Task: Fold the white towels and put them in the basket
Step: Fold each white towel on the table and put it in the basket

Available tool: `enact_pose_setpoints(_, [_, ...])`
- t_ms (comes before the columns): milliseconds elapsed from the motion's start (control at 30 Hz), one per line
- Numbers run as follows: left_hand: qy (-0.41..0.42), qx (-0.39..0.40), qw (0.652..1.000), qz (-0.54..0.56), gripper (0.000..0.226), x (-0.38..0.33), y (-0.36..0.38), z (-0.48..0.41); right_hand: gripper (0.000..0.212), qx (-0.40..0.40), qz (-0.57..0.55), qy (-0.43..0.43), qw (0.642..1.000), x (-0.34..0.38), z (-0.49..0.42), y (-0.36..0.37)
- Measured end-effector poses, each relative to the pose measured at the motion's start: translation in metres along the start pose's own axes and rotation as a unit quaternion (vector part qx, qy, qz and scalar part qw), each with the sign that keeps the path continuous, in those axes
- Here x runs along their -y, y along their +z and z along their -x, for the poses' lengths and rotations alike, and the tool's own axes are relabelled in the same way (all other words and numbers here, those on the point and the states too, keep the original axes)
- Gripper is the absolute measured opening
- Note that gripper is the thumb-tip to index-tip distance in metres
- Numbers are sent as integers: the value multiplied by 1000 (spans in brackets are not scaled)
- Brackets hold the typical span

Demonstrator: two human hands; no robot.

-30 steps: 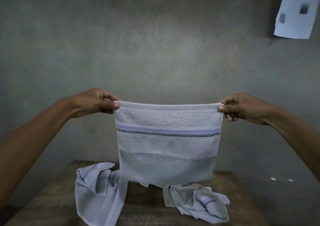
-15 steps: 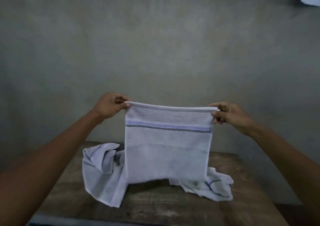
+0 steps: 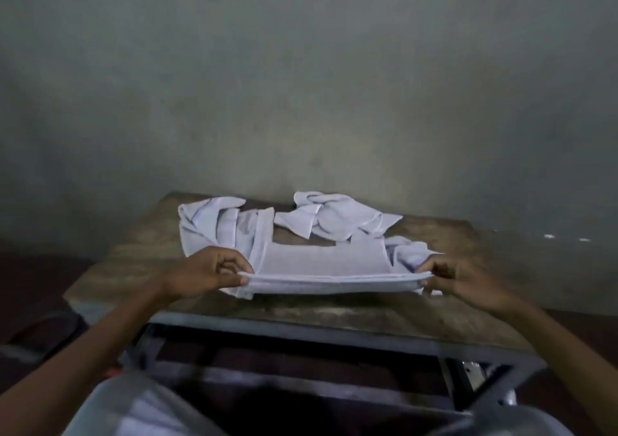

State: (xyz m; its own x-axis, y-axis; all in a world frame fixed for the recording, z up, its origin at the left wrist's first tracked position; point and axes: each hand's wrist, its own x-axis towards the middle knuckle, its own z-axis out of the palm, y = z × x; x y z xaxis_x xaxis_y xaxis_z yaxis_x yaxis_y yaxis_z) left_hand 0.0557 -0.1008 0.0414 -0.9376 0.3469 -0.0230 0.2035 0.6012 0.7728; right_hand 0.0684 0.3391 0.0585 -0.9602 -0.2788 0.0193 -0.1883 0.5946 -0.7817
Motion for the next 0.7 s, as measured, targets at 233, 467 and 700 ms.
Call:
enact_pose_setpoints(233, [-65,27,993,95,16,52,55,31,20,8,-15,28,999,-56,32,57])
enact_pose_setpoints(467, [-64,-22,994,89,13,71,64,6,6,-27,-58,38,997,-69,14,68])
enact_pose_setpoints(700, [-77,-95,991,62,7,75,48,-62,14,-72,-10,44,996,-67,-54,49])
